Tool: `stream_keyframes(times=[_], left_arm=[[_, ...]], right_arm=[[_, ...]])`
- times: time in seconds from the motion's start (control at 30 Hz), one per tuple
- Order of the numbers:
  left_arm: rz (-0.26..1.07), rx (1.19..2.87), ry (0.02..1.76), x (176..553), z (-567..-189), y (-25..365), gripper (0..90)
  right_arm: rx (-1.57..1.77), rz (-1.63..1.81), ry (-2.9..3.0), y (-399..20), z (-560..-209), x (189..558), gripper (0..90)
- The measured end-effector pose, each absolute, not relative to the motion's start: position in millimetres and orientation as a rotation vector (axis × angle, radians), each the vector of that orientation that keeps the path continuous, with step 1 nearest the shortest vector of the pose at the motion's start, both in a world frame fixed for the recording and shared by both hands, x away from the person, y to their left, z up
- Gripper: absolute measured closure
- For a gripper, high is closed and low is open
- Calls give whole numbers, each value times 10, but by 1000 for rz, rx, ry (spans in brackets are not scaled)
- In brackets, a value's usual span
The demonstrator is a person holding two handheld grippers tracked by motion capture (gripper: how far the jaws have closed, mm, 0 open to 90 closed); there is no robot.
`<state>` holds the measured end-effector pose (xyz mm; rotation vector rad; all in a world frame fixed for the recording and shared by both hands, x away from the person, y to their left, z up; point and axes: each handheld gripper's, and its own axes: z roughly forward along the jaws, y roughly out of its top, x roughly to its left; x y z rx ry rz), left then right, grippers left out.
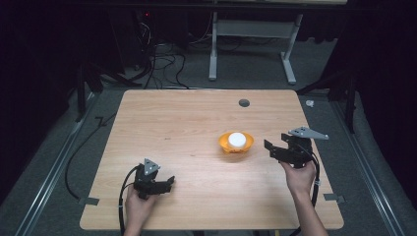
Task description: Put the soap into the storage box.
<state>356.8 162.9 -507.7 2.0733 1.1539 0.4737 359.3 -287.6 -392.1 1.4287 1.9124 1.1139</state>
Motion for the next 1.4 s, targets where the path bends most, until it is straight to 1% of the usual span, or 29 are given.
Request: stream_keyframes(times=[0.3,0.87,1.4], left_arm=[[474,2074,1154,3568,-5077,1629,156],[475,2074,1154,3568,-5077,1629,156],[475,2074,1154,3568,-5077,1629,156]], right_arm=[[1440,1129,1898,-2935,-3958,3492,282],[1467,1130,1893,-3008,-4160,3322,282],[1494,1131,1900,-3021,-4345,3241,283]])
